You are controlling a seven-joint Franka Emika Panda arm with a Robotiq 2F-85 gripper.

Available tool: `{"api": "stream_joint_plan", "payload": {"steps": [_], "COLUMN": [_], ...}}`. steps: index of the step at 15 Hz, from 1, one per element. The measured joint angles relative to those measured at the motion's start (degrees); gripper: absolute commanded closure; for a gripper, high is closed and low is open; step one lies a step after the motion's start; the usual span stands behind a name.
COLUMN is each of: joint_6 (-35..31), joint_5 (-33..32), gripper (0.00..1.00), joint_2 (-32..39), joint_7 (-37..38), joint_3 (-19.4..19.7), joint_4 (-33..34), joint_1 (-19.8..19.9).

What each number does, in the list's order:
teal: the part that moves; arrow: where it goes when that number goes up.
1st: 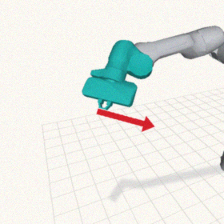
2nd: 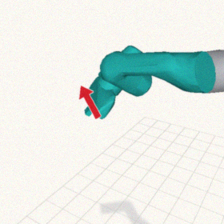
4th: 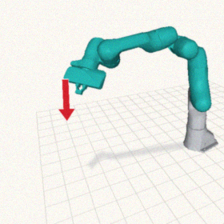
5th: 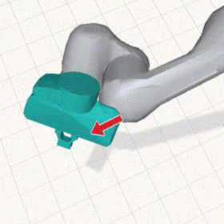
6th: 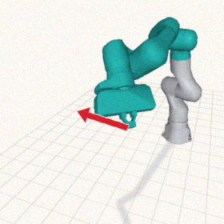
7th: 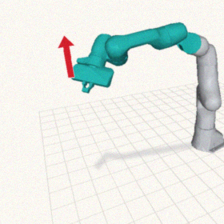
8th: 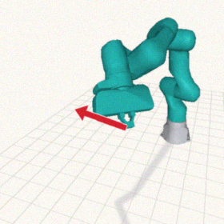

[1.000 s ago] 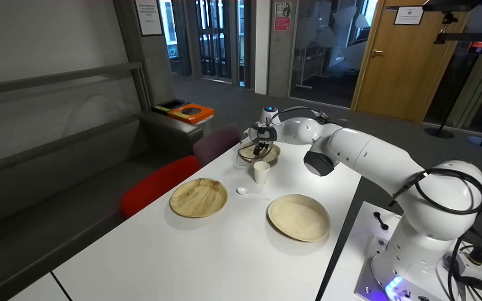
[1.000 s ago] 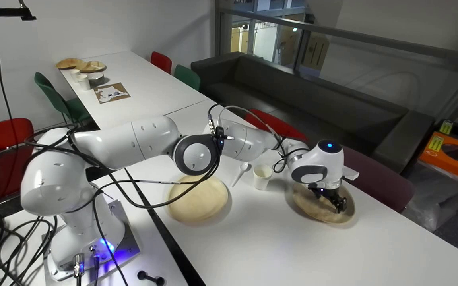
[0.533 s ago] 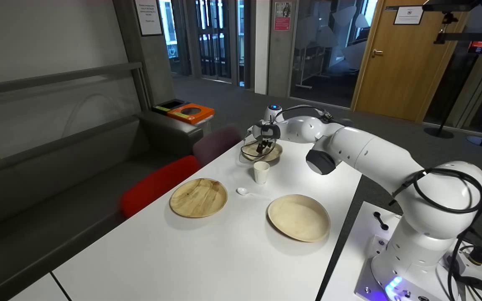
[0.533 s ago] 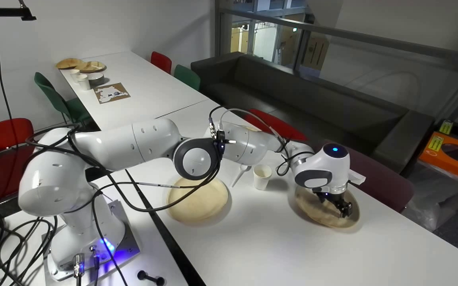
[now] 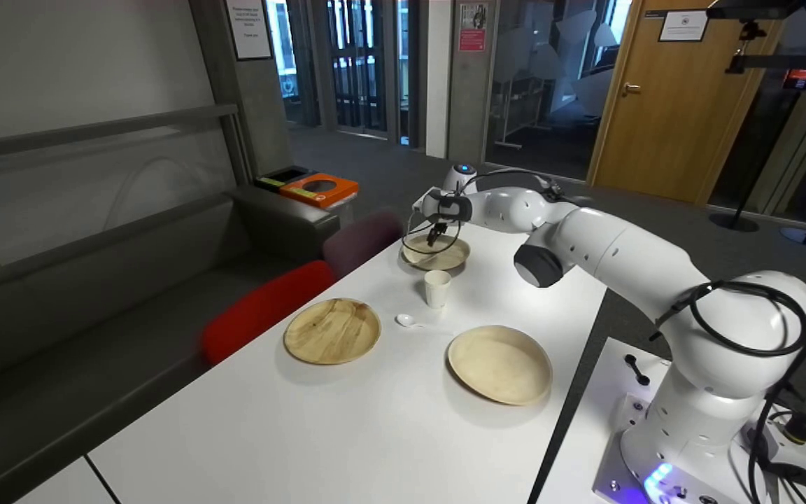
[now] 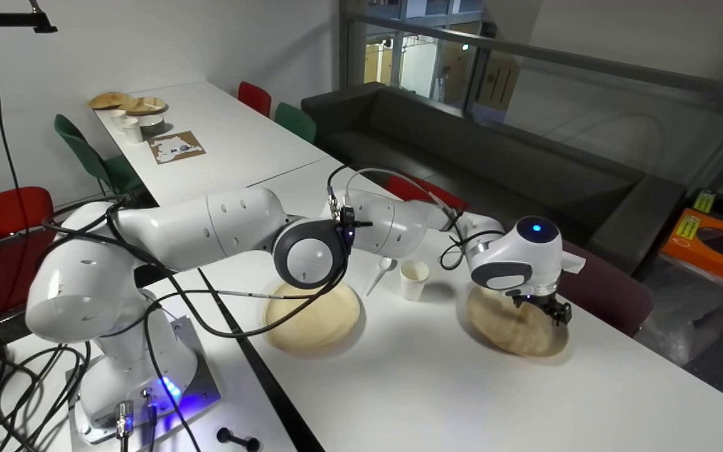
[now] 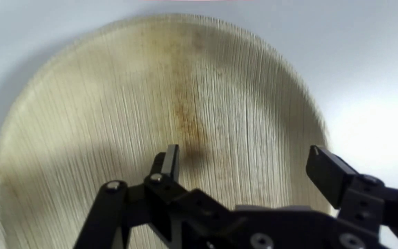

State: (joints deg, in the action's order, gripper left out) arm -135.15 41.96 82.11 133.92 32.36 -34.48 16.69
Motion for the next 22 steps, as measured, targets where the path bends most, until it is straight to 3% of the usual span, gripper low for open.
{"api": "stream_joint_plan", "payload": {"steps": [3, 7, 12, 17, 22], "joint_6": [1.2, 11.7, 20.1, 17.7, 13.2], "joint_5": [1.3, 1.2, -2.8, -8.6, -10.1], "gripper": [0.00, 0.00, 0.00, 0.00, 0.00], "joint_2": [-2.1, -5.7, -11.1, -15.9, -20.3], "joint_7": [-7.3, -18.8, -32.8, -45.4, -59.1], "joint_3": [-1.8, -2.3, 1.2, 7.4, 10.3], "joint_4": [0.0, -1.6, -7.0, -15.9, -27.0], "joint_1": [1.2, 2.6, 2.4, -1.4, -7.5]}}
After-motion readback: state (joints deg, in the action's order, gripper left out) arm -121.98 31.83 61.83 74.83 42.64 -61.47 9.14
